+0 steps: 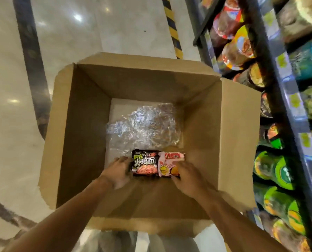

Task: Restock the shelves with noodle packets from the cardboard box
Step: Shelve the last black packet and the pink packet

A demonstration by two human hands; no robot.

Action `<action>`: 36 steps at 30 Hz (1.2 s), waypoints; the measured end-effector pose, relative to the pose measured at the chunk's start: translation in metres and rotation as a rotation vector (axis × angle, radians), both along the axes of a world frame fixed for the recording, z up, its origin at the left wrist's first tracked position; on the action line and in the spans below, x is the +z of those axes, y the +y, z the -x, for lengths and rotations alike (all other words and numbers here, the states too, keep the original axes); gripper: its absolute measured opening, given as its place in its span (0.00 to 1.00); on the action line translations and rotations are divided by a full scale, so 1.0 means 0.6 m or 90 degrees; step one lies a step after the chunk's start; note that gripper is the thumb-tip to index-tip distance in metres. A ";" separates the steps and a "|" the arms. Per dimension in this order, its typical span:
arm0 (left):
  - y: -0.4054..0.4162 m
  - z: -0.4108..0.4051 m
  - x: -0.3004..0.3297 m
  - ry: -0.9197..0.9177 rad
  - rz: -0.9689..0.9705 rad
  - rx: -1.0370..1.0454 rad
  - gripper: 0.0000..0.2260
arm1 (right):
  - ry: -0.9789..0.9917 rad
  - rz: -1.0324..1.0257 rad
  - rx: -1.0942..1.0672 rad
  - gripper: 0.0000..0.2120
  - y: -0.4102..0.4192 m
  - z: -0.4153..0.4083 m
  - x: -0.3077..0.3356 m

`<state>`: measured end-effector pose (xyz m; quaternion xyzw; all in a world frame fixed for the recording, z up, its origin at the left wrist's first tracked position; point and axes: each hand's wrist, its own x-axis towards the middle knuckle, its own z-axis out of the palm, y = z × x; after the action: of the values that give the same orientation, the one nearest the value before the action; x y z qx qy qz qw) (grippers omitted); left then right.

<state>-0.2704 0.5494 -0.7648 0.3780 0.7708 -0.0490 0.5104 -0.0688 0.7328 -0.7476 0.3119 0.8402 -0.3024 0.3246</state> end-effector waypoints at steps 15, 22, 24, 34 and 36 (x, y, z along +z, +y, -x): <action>-0.016 -0.070 -0.418 -0.032 0.078 0.375 0.37 | -0.065 0.011 -0.008 0.30 -0.024 -0.043 -0.345; -0.024 -0.065 -0.424 -0.039 0.023 0.439 0.37 | -0.049 -0.010 -0.048 0.37 -0.007 -0.046 -0.371; -0.020 -0.059 -0.396 -0.038 -0.006 0.431 0.27 | -0.057 -0.041 -0.027 0.39 0.003 -0.042 -0.366; -0.007 -0.019 -0.325 -0.055 -0.046 0.410 0.23 | -0.073 -0.058 0.011 0.56 0.041 -0.017 -0.406; -0.008 -0.018 -0.317 -0.048 -0.038 0.412 0.30 | -0.117 -0.093 0.028 0.56 0.036 -0.020 -0.410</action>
<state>-0.2598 0.5446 -0.9551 0.1297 0.8325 0.1528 0.5164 -0.0569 0.7541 -0.9938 0.3428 0.8333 -0.2033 0.3831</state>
